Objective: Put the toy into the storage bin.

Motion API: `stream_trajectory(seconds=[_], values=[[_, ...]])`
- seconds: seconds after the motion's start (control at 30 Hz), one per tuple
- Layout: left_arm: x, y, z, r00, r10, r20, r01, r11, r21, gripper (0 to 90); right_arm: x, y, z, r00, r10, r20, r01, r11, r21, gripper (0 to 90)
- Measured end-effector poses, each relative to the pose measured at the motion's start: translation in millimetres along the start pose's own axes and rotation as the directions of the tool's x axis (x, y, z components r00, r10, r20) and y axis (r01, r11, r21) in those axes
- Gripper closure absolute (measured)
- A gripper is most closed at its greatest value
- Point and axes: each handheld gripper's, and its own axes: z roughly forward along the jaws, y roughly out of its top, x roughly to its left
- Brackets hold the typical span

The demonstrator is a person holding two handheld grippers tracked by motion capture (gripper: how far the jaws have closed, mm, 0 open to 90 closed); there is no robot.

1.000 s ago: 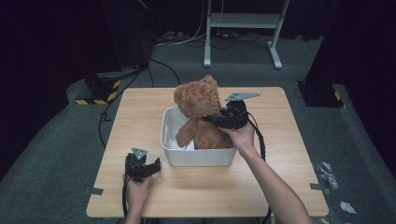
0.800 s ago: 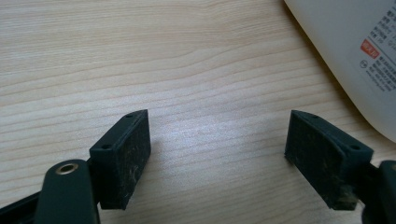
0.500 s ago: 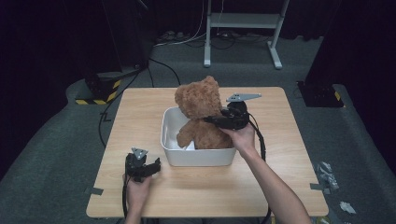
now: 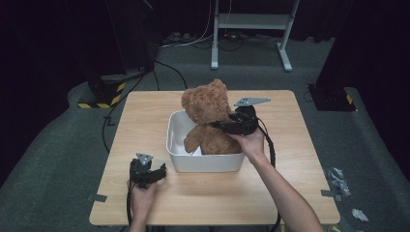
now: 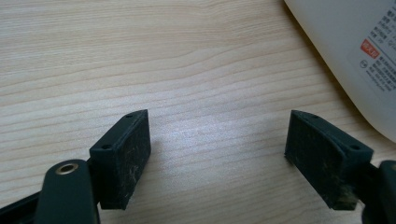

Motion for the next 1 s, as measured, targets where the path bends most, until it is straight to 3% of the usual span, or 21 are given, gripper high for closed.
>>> stream_trajectory(seconds=[1.0], values=[[0.1,0.0,0.0,1.0,0.002,0.001,-0.002,1.0,-0.001,22.3,4.1,-5.9,3.0,0.9997,-0.002,0.026,0.001,1.0,0.026,34.9]])
